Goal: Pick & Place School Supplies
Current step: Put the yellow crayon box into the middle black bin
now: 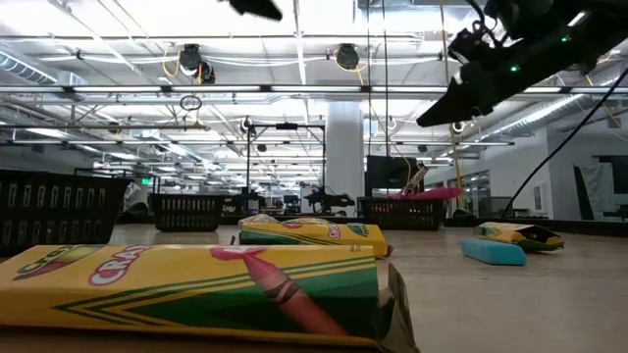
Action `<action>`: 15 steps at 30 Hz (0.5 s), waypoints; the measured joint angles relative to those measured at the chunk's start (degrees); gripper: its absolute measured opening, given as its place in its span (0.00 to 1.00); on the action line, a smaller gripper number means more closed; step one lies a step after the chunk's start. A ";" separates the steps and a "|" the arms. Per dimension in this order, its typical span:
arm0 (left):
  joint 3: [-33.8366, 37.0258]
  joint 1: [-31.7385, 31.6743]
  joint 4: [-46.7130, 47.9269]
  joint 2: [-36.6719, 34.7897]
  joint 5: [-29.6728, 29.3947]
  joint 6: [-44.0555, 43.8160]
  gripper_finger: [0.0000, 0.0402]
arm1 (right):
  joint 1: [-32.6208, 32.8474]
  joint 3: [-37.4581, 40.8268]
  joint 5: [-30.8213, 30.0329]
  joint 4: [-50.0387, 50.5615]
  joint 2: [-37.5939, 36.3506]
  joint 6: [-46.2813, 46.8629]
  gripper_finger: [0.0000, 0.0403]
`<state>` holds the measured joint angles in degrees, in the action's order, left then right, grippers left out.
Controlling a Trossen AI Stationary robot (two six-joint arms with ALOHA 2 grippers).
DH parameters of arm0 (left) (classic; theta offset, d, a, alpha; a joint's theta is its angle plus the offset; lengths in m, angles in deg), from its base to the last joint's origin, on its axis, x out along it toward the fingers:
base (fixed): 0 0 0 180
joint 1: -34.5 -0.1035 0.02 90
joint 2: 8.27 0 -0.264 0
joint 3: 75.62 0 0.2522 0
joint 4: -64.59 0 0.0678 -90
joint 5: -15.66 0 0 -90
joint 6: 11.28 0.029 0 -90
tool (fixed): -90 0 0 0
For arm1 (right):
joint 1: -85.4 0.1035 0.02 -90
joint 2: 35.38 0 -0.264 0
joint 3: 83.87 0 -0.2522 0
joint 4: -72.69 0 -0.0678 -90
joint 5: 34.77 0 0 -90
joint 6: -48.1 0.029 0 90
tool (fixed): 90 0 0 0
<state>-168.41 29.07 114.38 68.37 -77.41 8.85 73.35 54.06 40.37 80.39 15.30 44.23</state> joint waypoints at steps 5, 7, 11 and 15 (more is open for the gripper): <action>12.23 2.75 -4.25 -3.77 -0.05 -7.41 0.14 | 9.49 0.00 0.00 4.28 1.36 5.66 0.48; 17.22 4.56 -6.33 -5.13 -0.79 -10.25 0.14 | 13.80 0.02 -0.04 4.92 2.34 6.92 0.48; 24.83 8.86 -10.83 -8.56 -6.40 -15.43 0.14 | 21.90 -2.26 -3.27 5.46 5.96 8.42 0.48; 31.75 13.28 -17.73 -12.46 -11.87 -19.15 0.14 | 27.41 -9.03 -7.80 7.65 11.85 8.56 0.48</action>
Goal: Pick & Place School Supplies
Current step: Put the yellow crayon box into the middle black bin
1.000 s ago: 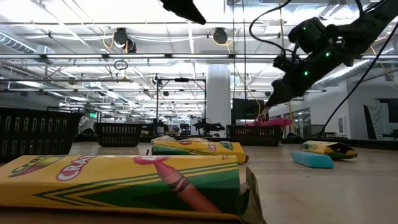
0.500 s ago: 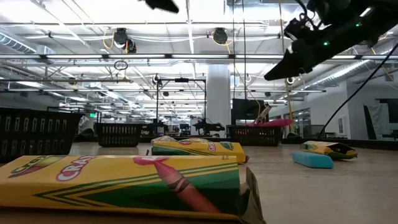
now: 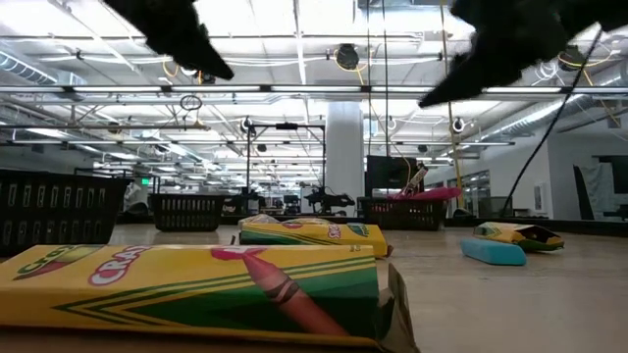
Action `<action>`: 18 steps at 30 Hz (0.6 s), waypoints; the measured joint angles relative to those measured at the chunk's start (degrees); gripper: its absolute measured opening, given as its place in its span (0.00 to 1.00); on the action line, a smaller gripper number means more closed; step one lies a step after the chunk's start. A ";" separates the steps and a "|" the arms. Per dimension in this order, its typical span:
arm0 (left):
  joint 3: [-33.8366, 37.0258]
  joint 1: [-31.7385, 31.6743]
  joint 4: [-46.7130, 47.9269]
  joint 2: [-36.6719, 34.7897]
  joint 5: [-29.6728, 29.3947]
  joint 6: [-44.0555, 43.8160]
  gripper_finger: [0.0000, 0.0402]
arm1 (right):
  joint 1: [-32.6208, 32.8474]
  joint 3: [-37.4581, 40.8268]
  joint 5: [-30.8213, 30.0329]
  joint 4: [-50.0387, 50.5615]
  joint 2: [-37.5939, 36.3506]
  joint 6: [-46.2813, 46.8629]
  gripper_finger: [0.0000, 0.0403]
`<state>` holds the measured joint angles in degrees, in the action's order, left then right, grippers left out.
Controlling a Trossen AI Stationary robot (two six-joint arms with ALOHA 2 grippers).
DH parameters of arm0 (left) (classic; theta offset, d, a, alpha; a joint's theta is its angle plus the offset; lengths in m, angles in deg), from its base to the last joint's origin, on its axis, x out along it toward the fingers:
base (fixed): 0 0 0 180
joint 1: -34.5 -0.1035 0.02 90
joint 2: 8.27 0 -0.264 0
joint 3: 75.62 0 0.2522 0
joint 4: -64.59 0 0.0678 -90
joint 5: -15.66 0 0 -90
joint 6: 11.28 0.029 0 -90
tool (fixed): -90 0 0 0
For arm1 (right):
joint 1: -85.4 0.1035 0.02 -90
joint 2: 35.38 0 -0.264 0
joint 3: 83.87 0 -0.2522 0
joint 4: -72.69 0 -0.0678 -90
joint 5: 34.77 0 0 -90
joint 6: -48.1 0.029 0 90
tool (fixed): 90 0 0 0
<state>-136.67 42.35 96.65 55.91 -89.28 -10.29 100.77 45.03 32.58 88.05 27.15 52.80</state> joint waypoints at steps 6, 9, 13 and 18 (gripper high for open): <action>7.20 4.02 -7.19 -3.01 -1.45 -2.26 0.14 | 2.39 -11.37 0.20 0.60 11.95 -4.40 0.47; 8.92 4.86 -9.34 -3.10 -0.57 -2.37 0.14 | 2.29 -15.53 0.20 -0.02 16.94 -8.12 0.47; 11.11 5.31 -13.02 -2.96 -0.62 -3.04 0.14 | 0.68 -19.27 0.24 -0.43 21.02 -8.50 0.47; 14.11 5.40 -22.13 -2.99 -0.28 -0.23 0.14 | -1.76 -19.93 0.28 0.07 21.50 -3.34 0.47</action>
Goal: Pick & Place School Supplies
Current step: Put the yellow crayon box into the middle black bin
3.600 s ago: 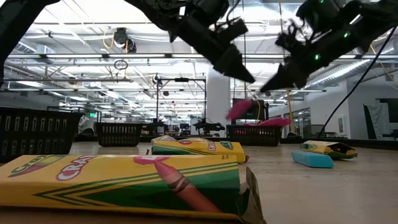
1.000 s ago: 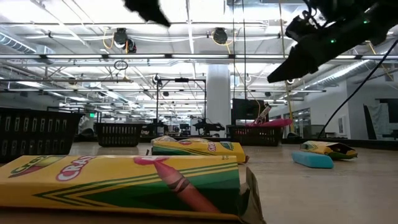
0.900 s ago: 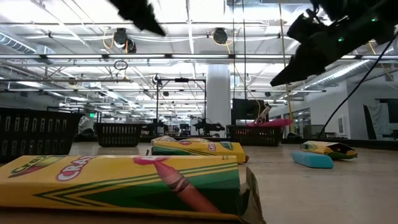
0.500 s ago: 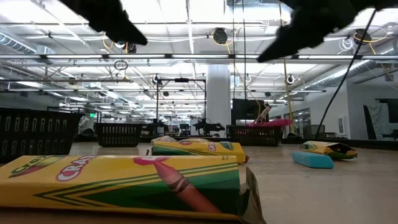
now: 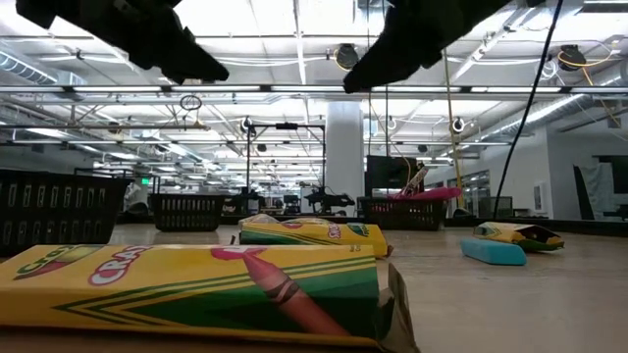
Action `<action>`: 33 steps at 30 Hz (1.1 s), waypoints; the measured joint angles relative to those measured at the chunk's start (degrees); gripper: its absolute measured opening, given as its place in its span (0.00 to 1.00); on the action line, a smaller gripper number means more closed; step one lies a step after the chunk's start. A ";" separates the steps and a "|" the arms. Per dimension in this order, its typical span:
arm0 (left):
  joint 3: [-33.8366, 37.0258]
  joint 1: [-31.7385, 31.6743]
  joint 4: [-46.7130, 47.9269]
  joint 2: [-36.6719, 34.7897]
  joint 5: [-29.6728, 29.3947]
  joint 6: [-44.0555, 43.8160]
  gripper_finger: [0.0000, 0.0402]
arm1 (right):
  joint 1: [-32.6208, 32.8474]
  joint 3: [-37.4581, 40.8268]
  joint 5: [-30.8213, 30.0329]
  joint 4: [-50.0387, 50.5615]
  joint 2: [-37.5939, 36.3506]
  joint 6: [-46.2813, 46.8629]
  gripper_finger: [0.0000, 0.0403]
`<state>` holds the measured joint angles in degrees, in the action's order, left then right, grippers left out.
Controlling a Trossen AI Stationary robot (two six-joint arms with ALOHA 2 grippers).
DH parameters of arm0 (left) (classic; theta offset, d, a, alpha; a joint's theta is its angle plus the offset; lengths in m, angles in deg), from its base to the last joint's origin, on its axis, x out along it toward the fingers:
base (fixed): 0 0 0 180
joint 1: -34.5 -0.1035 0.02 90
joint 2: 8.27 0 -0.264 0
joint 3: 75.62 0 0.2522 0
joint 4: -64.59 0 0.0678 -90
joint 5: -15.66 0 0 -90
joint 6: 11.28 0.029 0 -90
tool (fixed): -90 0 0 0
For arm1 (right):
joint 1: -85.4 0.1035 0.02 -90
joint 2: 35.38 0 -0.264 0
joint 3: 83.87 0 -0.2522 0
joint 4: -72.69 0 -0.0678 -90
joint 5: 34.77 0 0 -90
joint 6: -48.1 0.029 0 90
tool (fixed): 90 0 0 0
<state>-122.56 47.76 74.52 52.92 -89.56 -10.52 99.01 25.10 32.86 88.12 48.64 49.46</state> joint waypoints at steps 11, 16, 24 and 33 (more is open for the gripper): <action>7.23 0.02 -11.37 0.02 1.39 -0.04 0.14 | 0.40 0.13 2.99 21.38 0.14 16.81 0.55; 7.77 -0.01 -13.16 0.77 1.37 -0.45 0.14 | 0.82 0.13 6.23 30.51 0.14 23.75 0.57; 7.85 0.02 -14.07 1.01 1.74 -1.32 0.14 | 1.10 -2.49 12.05 42.04 0.12 33.21 0.57; 7.85 0.24 -14.55 1.01 2.19 -2.00 0.14 | 0.22 -3.04 16.56 45.54 0.12 44.54 0.57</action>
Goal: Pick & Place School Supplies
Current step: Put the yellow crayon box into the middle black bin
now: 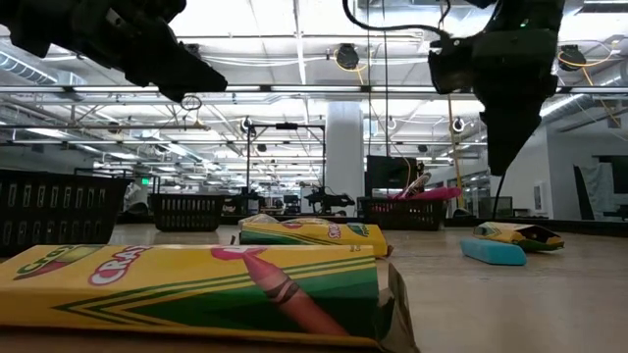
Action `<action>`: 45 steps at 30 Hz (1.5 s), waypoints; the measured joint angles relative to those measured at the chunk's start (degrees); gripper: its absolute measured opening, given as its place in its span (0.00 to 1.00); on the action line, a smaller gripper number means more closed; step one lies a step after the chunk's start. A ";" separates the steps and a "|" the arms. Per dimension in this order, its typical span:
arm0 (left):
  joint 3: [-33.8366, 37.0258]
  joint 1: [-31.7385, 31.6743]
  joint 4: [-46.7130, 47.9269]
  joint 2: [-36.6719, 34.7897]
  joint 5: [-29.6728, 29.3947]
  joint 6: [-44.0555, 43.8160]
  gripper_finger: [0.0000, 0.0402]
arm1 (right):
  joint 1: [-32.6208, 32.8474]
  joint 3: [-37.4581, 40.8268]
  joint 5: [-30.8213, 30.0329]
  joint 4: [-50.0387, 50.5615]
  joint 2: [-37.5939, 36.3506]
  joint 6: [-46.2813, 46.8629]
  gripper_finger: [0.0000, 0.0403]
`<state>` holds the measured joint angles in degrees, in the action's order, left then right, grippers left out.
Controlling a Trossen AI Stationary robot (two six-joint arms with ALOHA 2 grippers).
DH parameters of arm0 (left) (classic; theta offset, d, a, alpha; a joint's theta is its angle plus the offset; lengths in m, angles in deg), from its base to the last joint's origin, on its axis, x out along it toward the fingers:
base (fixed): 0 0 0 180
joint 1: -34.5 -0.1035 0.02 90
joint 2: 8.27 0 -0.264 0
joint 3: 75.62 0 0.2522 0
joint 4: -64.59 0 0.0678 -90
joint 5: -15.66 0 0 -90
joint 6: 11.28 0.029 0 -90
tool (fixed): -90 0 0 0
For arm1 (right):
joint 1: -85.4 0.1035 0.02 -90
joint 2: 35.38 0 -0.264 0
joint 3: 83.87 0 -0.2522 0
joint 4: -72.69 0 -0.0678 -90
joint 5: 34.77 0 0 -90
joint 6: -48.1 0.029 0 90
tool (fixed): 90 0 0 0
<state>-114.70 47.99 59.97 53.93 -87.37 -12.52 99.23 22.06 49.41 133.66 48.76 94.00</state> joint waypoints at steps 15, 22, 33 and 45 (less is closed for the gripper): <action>-0.04 3.64 -4.49 0.00 0.10 2.17 0.14 | -2.12 1.07 5.55 -0.60 0.00 13.56 0.57; -0.04 4.05 -4.71 0.00 -0.07 2.25 0.14 | 0.26 1.07 5.27 -0.69 1.16 18.96 0.57; -0.07 6.69 -6.42 0.00 -0.19 2.41 0.14 | 0.58 1.11 8.63 -1.60 7.90 18.01 0.57; -0.07 10.03 -8.73 0.00 -0.64 2.58 0.14 | -2.35 2.00 7.67 -2.34 7.93 18.99 0.57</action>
<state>-114.77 58.03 51.24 53.93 -88.00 -9.94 96.87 24.06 57.08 131.32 56.69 112.99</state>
